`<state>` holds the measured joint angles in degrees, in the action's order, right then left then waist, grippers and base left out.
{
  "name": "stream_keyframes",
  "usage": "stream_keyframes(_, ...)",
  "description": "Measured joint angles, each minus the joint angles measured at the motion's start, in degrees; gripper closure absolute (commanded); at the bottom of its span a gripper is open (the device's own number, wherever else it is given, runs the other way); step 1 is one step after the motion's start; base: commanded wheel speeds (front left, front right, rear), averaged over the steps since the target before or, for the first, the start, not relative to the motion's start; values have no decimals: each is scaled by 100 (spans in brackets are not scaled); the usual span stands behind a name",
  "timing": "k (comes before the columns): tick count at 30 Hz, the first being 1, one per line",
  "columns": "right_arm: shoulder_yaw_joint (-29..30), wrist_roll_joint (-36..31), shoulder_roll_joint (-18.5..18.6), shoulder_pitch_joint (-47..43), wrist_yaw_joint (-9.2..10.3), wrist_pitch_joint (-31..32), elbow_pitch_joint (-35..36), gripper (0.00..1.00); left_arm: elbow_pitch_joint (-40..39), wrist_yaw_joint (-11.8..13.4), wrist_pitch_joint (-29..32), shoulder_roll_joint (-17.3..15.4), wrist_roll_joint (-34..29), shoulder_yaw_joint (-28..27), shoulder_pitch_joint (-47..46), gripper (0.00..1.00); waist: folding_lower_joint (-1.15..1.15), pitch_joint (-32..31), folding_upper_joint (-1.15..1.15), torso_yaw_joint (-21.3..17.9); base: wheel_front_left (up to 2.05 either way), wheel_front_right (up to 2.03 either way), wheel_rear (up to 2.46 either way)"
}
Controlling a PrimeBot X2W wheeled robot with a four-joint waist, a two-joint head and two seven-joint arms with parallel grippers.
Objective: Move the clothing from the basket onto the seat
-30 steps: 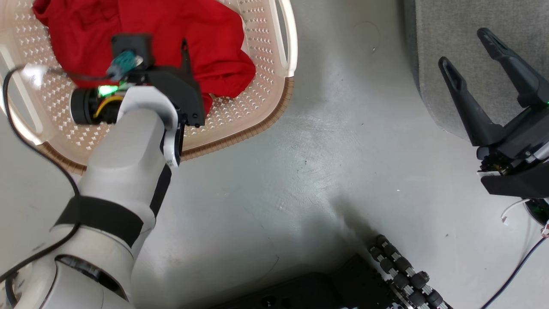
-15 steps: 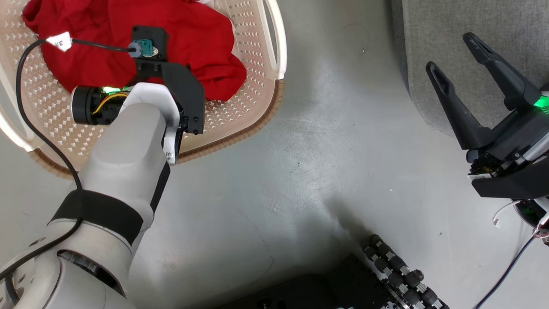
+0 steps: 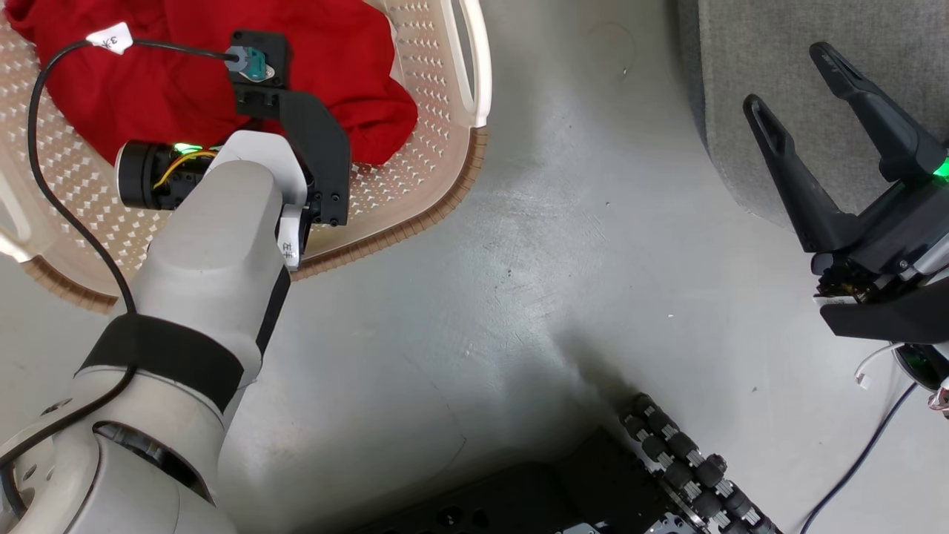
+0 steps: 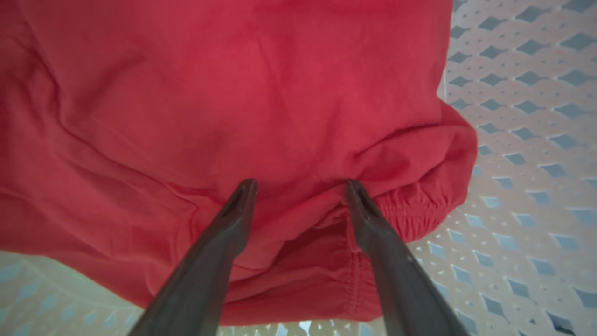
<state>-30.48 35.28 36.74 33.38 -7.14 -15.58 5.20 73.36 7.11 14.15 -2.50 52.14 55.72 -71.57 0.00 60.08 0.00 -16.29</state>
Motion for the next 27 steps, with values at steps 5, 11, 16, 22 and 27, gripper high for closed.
stream_keyframes(5,10,0,0,12,0,-20,0,0,14,0,88,-1,-32,5,0,0,0,39,0,-24,0,0,0)
stream_keyframes(11,24,0,2,16,0,-21,9,0,41,0,144,-2,-188,14,-53,0,0,85,0,-51,0,0,0)
stream_keyframes(16,35,0,1,20,0,-22,35,0,48,0,141,-4,-199,-4,-118,0,0,126,0,-79,0,0,0)
stream_keyframes(22,46,-2,4,43,0,-47,82,0,63,0,145,-7,-285,-25,-256,0,0,223,0,-126,0,0,0)
stream_keyframes(27,68,-3,5,65,0,-59,108,0,78,0,145,-12,-341,-68,-359,0,-1,309,0,-163,0,0,0)
